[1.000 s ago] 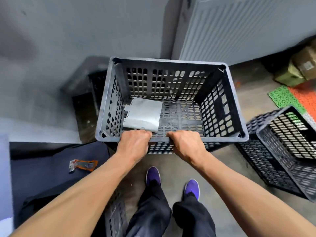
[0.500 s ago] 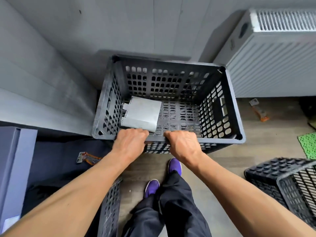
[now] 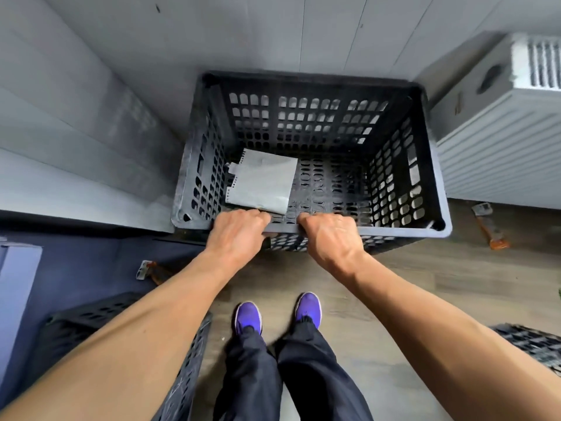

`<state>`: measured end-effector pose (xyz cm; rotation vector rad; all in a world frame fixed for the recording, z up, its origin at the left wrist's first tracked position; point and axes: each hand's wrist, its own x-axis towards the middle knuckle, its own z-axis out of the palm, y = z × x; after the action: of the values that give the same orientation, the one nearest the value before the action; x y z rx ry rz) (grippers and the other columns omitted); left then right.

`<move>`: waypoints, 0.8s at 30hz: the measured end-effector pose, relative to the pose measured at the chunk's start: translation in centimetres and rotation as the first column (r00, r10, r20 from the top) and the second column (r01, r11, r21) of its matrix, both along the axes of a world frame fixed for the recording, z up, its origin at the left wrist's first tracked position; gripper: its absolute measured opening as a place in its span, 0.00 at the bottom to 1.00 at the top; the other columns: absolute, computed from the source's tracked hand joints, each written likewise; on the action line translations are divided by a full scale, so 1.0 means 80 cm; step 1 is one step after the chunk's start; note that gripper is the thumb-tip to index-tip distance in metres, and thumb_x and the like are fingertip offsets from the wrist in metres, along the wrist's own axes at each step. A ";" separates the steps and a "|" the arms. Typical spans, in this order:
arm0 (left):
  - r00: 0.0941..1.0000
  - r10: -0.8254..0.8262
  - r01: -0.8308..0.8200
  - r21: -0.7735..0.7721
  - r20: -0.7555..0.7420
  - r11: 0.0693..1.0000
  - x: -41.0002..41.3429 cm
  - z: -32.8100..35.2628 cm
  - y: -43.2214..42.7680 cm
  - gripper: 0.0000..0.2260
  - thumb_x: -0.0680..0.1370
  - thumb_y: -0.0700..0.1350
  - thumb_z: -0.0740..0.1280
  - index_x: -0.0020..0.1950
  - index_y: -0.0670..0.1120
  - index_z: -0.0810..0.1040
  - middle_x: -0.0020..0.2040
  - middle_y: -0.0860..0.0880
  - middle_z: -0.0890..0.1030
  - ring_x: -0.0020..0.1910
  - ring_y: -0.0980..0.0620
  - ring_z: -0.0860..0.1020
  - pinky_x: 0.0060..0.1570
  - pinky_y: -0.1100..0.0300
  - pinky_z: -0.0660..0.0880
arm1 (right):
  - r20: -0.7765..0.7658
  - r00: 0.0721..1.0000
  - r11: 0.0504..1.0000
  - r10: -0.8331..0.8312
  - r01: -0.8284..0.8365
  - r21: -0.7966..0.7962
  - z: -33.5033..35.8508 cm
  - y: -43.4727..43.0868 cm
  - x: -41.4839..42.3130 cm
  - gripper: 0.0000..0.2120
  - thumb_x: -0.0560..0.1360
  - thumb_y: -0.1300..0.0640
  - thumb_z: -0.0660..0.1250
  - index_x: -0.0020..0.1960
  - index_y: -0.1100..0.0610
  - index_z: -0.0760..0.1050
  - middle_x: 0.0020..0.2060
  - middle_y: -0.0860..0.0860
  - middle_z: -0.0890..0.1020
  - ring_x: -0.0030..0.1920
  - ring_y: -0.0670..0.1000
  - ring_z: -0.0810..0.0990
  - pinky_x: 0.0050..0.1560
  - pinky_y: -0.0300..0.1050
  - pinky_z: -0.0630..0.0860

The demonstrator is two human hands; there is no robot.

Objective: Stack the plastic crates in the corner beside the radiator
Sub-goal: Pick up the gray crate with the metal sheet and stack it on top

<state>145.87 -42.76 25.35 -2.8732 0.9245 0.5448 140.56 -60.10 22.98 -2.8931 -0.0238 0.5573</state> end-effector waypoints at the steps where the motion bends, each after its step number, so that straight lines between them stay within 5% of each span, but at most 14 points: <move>1: 1.000 0.006 -0.006 -0.006 -0.001 1.000 0.003 -0.003 0.001 0.10 0.77 0.46 0.65 0.58 0.49 0.75 0.52 0.50 0.80 0.53 0.45 0.79 0.41 0.54 0.67 | -0.001 1.000 1.000 0.004 -0.004 0.000 -0.002 0.001 0.004 0.12 0.78 0.63 0.58 0.57 0.50 0.73 0.49 0.52 0.84 0.51 0.58 0.82 0.41 0.48 0.67; 24: 0.998 0.016 -0.021 -0.077 -0.056 0.997 0.067 -0.094 0.057 0.14 0.77 0.39 0.64 0.62 0.50 0.75 0.51 0.49 0.79 0.52 0.45 0.77 0.40 0.54 0.68 | 0.010 0.998 0.997 -0.056 0.056 -0.058 -0.067 0.062 0.048 0.09 0.80 0.58 0.58 0.59 0.49 0.71 0.48 0.52 0.82 0.50 0.57 0.81 0.37 0.47 0.65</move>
<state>151.25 -38.23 17.82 -2.9526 0.9484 0.6067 144.41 -55.15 17.63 -2.9427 0.0733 0.5452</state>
